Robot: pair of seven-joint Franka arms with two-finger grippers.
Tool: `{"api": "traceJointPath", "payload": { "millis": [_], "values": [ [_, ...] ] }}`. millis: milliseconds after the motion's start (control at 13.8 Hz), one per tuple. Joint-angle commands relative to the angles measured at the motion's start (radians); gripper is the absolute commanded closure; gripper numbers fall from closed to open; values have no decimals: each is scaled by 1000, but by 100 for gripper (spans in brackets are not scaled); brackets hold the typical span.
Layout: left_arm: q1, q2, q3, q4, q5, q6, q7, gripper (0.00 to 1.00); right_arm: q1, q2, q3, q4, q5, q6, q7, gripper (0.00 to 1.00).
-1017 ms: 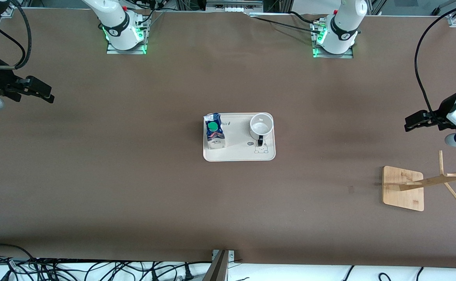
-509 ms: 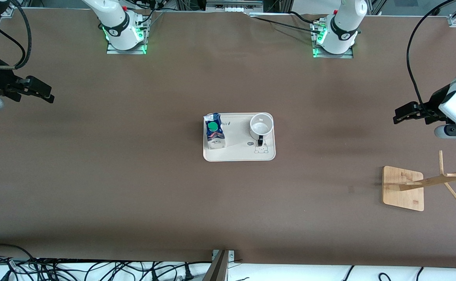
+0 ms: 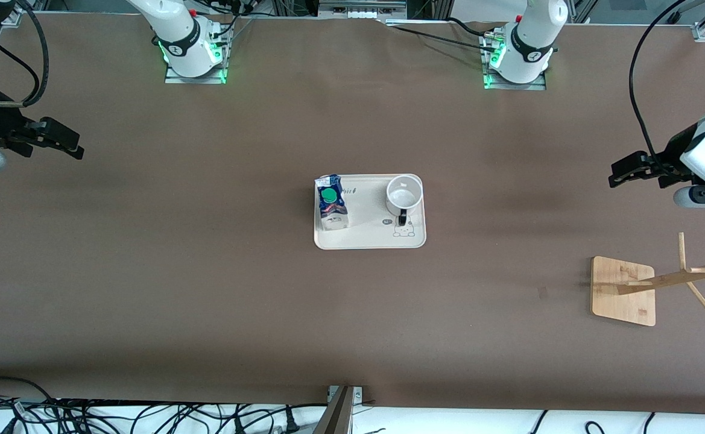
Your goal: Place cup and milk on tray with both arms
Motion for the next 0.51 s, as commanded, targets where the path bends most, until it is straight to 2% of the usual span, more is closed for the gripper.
{"api": "traceJointPath", "payload": {
  "millis": [0, 218, 436],
  "values": [
    [-5, -28, 11, 22, -8, -28, 17, 0, -2, -7, 1, 3, -14, 0, 3, 0],
    [-14, -47, 11, 45, -9, -50, 9, 0, -2, -8, 3, 3, -14, 0, 3, 0],
    [-75, -69, 33, 34, -9, -48, -29, 0, -2, -7, 3, 2, -14, 0, 3, 0]
  ]
}}
